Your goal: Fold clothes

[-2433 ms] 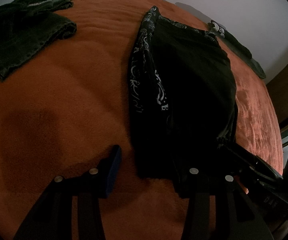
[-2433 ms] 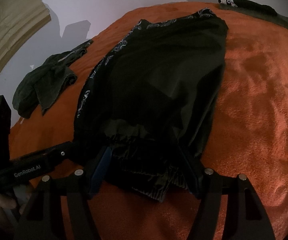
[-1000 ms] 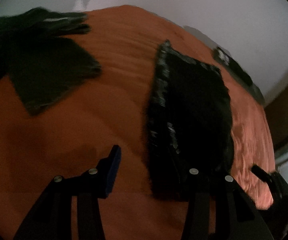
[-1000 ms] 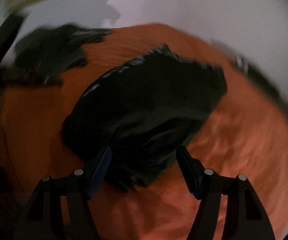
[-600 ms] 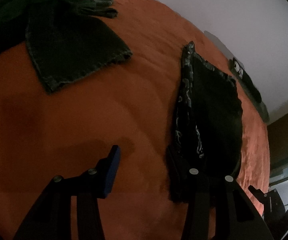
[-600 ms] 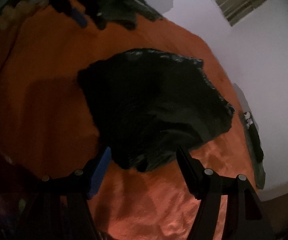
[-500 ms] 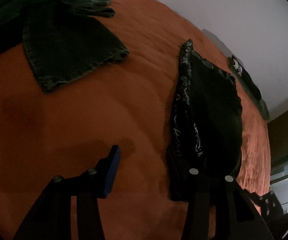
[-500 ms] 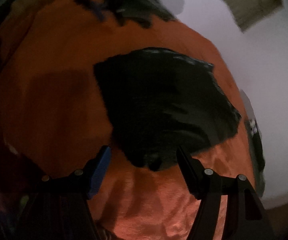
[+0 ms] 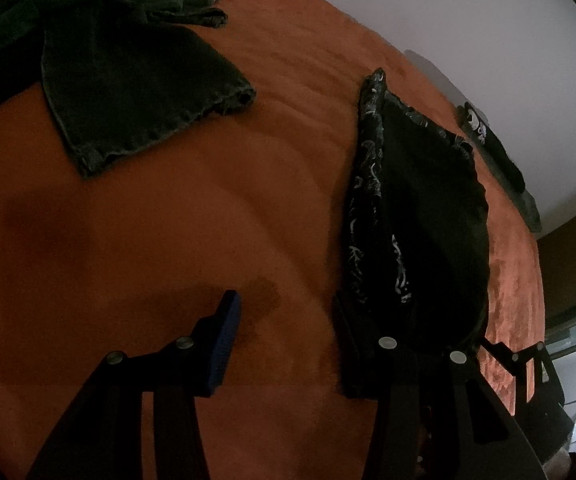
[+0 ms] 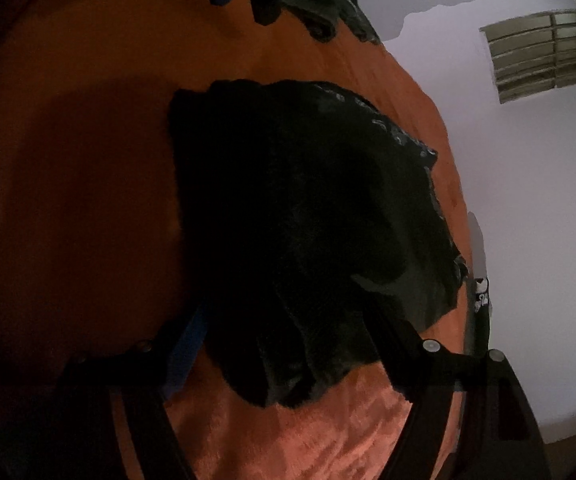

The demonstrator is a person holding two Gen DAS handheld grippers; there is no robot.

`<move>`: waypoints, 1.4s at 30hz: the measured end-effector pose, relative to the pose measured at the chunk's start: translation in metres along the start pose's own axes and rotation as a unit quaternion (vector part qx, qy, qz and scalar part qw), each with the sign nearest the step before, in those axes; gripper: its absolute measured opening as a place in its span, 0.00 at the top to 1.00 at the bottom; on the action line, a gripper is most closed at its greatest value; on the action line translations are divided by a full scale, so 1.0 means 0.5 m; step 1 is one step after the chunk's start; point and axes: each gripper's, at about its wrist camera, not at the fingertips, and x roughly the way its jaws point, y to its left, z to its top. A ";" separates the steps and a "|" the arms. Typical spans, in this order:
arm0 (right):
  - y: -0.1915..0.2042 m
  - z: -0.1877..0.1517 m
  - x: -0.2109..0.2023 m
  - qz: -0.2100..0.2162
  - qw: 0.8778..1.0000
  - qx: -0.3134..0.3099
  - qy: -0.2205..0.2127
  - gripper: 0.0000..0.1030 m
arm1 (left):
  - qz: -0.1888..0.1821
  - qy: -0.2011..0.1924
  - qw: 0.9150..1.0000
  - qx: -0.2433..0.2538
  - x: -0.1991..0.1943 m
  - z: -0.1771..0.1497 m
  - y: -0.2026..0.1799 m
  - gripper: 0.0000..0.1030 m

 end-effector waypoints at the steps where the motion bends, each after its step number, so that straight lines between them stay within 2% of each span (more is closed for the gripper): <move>1: 0.008 0.005 0.000 -0.007 1.000 -0.012 -0.003 0.25 | 0.004 -0.007 1.000 -0.002 -0.005 0.001 0.001 0.53; 4: 0.027 0.019 0.001 -0.028 0.999 -0.042 -0.014 0.25 | 0.007 -0.026 1.000 -0.013 -0.025 0.012 0.004 0.53; 7: 0.018 0.030 0.009 -0.029 0.999 -0.028 -0.018 0.28 | 0.003 -0.037 0.999 -0.016 -0.043 0.023 0.007 0.53; 9: 0.005 0.035 0.016 -0.008 1.000 -0.006 -0.014 0.39 | 0.004 -0.043 0.999 -0.015 -0.053 0.028 0.008 0.53; 11: -0.002 0.039 0.014 0.003 1.000 0.005 -0.011 0.68 | 0.009 -0.044 0.999 -0.012 -0.055 0.029 0.008 0.53; 14: -0.026 0.045 -0.003 0.020 0.999 0.030 -0.015 0.79 | 0.026 -0.045 0.999 -0.014 -0.053 0.029 0.012 0.53; 20: -0.161 0.058 -0.079 0.104 0.985 0.137 -0.018 0.84 | 0.021 -0.040 0.998 -0.042 -0.055 0.042 0.041 0.53; 26: -0.274 0.094 -0.174 0.179 0.967 0.179 -0.022 0.84 | 0.014 -0.062 0.997 -0.044 -0.106 0.064 0.054 0.53; 29: -0.279 0.107 -0.224 0.251 0.951 0.183 -0.002 0.84 | 0.016 -0.074 0.996 -0.040 -0.133 0.070 0.060 0.53; 32: -0.261 0.115 -0.259 0.334 0.926 0.173 0.014 0.84 | 0.011 -0.080 0.996 -0.047 -0.147 0.074 0.068 0.53; 34: -0.253 0.116 -0.251 0.372 0.912 0.172 0.034 0.84 | 0.008 -0.080 0.995 -0.053 -0.148 0.074 0.074 0.53; 36: -0.259 0.111 -0.218 0.406 0.891 0.194 0.062 0.84 | 0.006 -0.076 0.995 -0.059 -0.144 0.072 0.077 0.53; 38: -0.287 0.111 -0.190 0.442 0.867 0.216 0.075 0.84 | 0.003 -0.067 0.996 -0.057 -0.136 0.067 0.076 0.53; 40: -0.351 0.120 -0.158 0.470 0.847 0.236 0.079 0.84 | 0.002 -0.055 0.997 -0.053 -0.126 0.064 0.074 0.53; 42: -0.446 0.130 -0.110 0.477 0.838 0.255 0.076 0.84 | -0.008 -0.040 0.998 -0.051 -0.112 0.068 0.069 0.53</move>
